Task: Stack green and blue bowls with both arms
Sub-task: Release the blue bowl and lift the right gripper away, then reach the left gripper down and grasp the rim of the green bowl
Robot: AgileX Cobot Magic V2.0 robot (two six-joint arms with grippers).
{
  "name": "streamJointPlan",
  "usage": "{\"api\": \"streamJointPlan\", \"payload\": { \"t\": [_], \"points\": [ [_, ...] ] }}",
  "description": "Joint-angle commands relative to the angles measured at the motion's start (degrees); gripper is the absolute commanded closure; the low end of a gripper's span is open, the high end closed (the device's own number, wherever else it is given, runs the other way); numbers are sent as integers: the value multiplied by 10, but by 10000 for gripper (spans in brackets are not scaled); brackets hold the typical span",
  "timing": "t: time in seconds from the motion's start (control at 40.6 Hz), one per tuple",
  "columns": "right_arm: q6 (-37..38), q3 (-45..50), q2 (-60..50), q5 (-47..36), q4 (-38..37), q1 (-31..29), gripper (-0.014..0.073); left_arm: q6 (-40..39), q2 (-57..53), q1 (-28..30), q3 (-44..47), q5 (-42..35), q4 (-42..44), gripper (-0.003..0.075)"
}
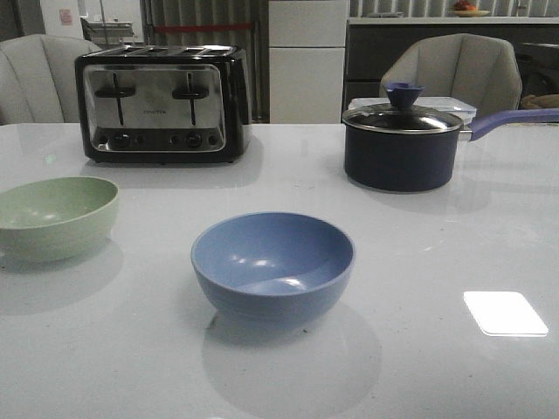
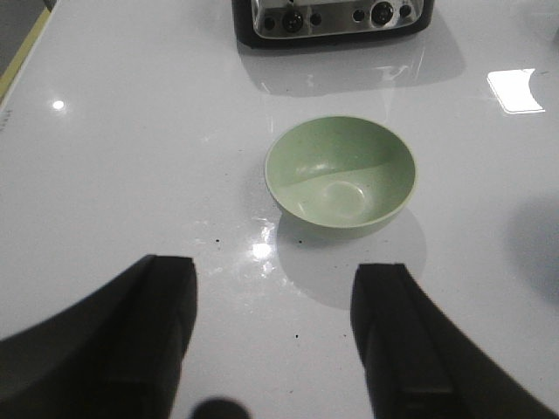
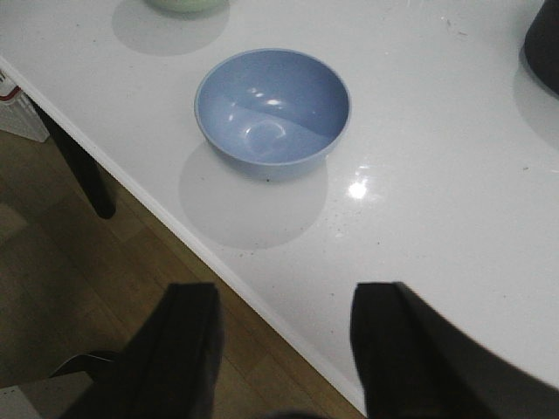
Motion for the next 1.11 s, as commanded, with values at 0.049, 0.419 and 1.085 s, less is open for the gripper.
{"api": "streamJointPlan", "payload": {
  "t": [0.049,0.419,1.085],
  "points": [
    [-7,-16,2,-40,-5,0,148,4,65,-4,-62,6,-5,264],
    [-7,-16,2,-40,-5,0,148,4,285,-4,-189,46,-11,264],
    [-7,-16,2,-40,-5,0,148,4,617,-4,-388,36,6,148]
  ]
}}
